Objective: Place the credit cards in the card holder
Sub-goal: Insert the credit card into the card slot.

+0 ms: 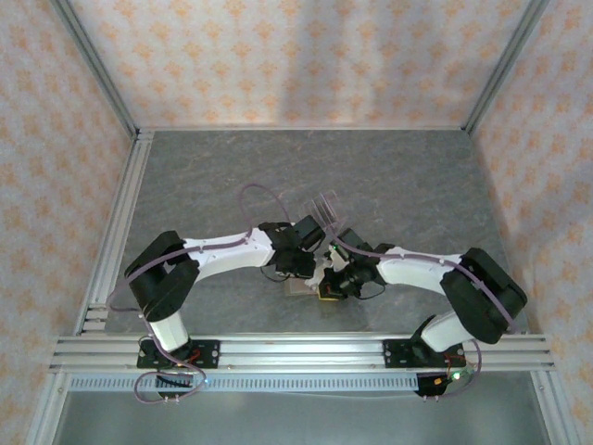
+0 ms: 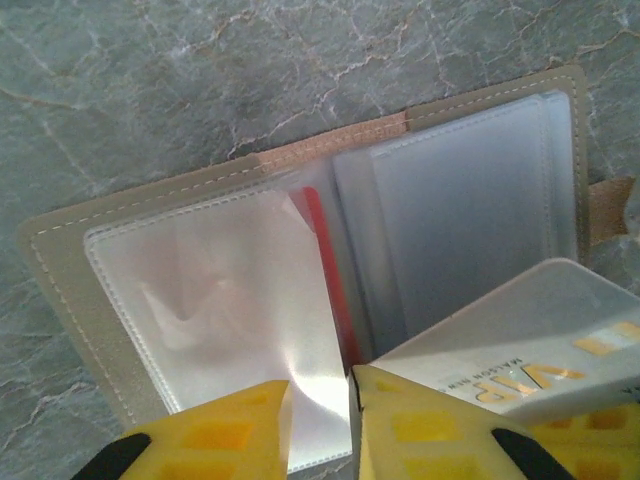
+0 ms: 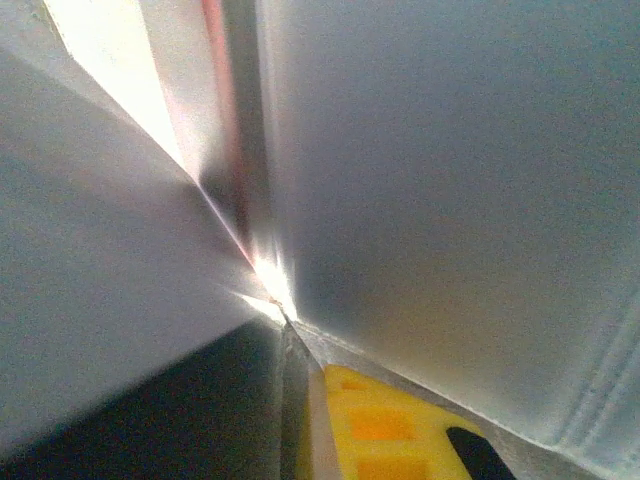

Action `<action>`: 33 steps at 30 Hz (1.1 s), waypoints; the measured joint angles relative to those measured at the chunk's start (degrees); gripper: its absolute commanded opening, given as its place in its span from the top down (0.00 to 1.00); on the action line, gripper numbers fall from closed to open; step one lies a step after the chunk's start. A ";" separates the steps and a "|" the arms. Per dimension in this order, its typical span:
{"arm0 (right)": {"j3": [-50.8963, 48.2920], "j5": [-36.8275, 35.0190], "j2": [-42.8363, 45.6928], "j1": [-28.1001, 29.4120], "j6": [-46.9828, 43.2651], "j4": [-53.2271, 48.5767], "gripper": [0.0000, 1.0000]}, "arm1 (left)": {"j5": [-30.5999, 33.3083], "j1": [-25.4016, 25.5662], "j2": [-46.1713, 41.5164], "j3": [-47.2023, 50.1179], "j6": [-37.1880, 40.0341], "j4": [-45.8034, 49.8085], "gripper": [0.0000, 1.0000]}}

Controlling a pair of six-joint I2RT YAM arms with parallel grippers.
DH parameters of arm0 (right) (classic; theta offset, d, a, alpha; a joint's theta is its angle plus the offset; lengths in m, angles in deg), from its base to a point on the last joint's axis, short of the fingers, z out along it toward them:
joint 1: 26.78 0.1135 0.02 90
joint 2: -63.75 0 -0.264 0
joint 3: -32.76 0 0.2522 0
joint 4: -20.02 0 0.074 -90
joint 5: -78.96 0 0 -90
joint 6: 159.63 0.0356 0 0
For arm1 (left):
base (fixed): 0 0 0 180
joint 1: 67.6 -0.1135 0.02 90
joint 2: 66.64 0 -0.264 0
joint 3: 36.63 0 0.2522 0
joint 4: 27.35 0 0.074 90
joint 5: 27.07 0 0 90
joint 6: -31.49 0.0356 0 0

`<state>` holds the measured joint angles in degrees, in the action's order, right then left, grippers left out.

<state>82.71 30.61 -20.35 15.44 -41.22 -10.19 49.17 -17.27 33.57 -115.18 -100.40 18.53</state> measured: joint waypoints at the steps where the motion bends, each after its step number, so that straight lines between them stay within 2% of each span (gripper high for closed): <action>1: 0.31 0.04 -0.22 -0.07 -0.17 -0.31 0.99 | -0.24 0.00 0.33 0.00 0.00 -0.11 0.79; 16: 1.90 0.81 -0.81 -1.20 -1.68 -2.56 0.78 | -0.85 0.00 3.54 -0.07 -0.02 -0.90 0.80; 28: 1.99 2.56 3.96 -6.03 -0.74 -2.56 0.71 | -0.85 0.00 3.58 -0.04 -0.02 -1.09 0.80; 33: 2.14 2.54 3.82 -6.27 -0.50 -2.43 0.69 | -0.83 0.00 3.58 -0.04 -0.02 -1.09 0.80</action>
<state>84.85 33.14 -16.52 9.16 -41.73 -12.62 48.34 -17.27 37.15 -115.23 -100.42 17.44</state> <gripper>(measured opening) 0.304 0.199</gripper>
